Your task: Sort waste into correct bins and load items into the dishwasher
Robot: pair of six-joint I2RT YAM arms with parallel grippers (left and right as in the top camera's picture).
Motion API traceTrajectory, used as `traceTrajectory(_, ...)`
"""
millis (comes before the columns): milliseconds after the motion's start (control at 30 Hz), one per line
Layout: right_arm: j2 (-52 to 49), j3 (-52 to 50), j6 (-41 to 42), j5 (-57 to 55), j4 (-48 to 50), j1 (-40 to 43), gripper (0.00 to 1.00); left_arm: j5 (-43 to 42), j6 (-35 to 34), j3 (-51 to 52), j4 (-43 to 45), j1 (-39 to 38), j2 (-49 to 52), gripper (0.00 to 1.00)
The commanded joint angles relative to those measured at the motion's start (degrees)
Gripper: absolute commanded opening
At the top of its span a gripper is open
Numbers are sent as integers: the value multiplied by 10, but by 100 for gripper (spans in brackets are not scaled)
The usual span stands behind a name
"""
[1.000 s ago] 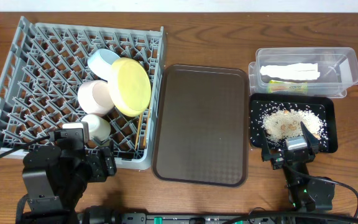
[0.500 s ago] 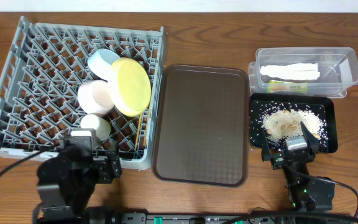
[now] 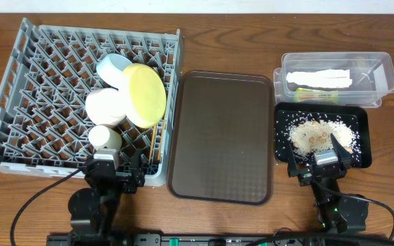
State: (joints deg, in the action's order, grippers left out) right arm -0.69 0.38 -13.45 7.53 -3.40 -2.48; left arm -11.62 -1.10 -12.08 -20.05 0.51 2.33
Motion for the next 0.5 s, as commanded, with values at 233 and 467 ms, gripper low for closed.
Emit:
traceTrajectory(233, 3, -1, 8, 4, -2, 3, 99, 54, -5, 118, 237, -7, -22, 85)
traceTrajectory(467, 3, -1, 8, 4, -2, 3, 99, 118, -7, 118, 212, -9, -22, 86)
